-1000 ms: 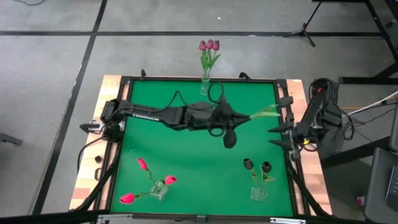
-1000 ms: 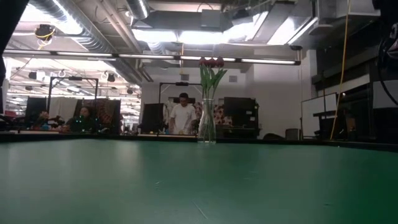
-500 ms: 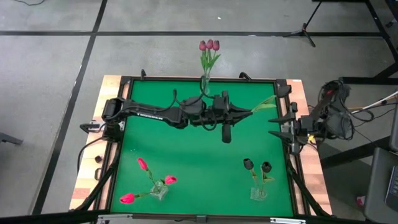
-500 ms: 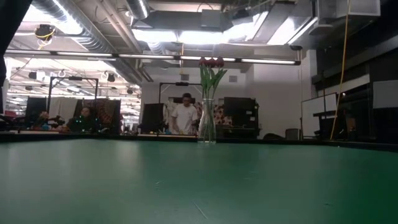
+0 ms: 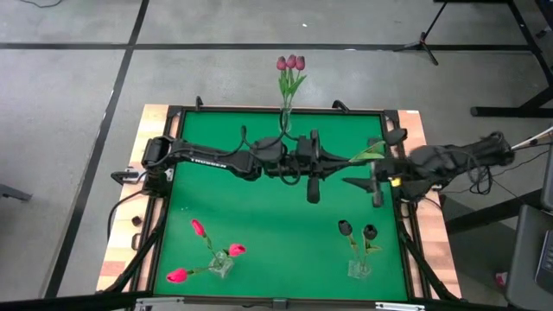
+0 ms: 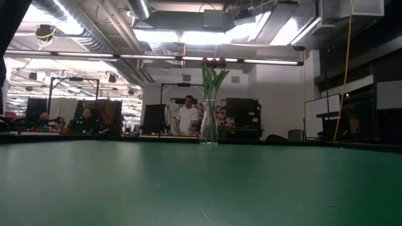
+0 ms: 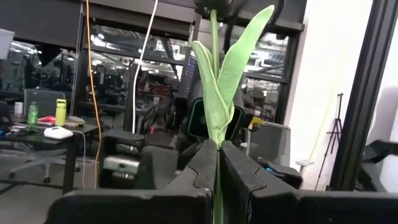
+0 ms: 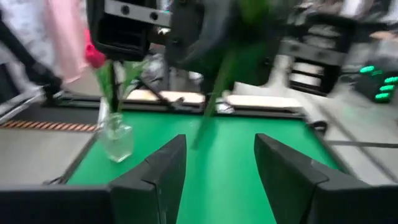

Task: Sort flowers into vase by color
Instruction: Put the black tulip into the bottom right transparent vase

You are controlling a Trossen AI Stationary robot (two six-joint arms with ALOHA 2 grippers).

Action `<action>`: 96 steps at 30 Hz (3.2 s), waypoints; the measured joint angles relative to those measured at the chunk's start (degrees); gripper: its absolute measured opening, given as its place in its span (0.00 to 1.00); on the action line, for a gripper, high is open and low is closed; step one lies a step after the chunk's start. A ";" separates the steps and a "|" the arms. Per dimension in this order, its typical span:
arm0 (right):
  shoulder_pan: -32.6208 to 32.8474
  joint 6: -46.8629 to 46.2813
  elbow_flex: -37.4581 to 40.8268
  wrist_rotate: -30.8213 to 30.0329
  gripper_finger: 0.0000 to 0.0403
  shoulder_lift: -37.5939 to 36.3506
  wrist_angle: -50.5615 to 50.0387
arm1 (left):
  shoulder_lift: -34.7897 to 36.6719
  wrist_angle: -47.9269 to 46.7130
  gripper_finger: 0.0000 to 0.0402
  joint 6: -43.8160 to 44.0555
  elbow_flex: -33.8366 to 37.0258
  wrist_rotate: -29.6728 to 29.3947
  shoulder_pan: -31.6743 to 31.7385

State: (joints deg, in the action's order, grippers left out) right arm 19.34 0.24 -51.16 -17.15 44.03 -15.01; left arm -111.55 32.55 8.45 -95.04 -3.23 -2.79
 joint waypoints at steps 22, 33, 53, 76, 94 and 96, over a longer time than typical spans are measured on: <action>-6.76 3.26 -7.01 14.79 0.47 8.91 2.15 | 0.00 2.15 0.02 -1.57 -0.04 -0.06 -0.71; -6.74 4.77 -6.99 13.57 0.26 9.11 2.27 | -0.02 2.04 0.02 -1.55 -0.04 -0.08 -0.79; -6.58 6.08 -6.77 6.87 0.01 5.24 1.48 | 1.13 -5.36 0.12 -3.40 -0.24 -6.22 -2.13; -6.61 -26.23 -6.21 2.56 0.00 -21.62 -40.11 | 15.31 -29.53 0.29 -16.43 -0.02 -33.70 -17.88; -6.56 -38.66 11.13 26.32 0.00 -30.45 -37.25 | 17.86 -28.07 0.29 -23.67 -0.04 -54.21 -34.97; -6.56 -38.66 11.40 27.91 0.00 -32.54 -35.92 | 17.86 -27.42 0.29 -23.73 -0.04 -54.76 -35.85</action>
State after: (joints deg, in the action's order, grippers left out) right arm 12.78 -38.42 -39.76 10.77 11.49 -50.93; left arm -93.69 5.13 -15.29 -95.09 -58.00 -38.64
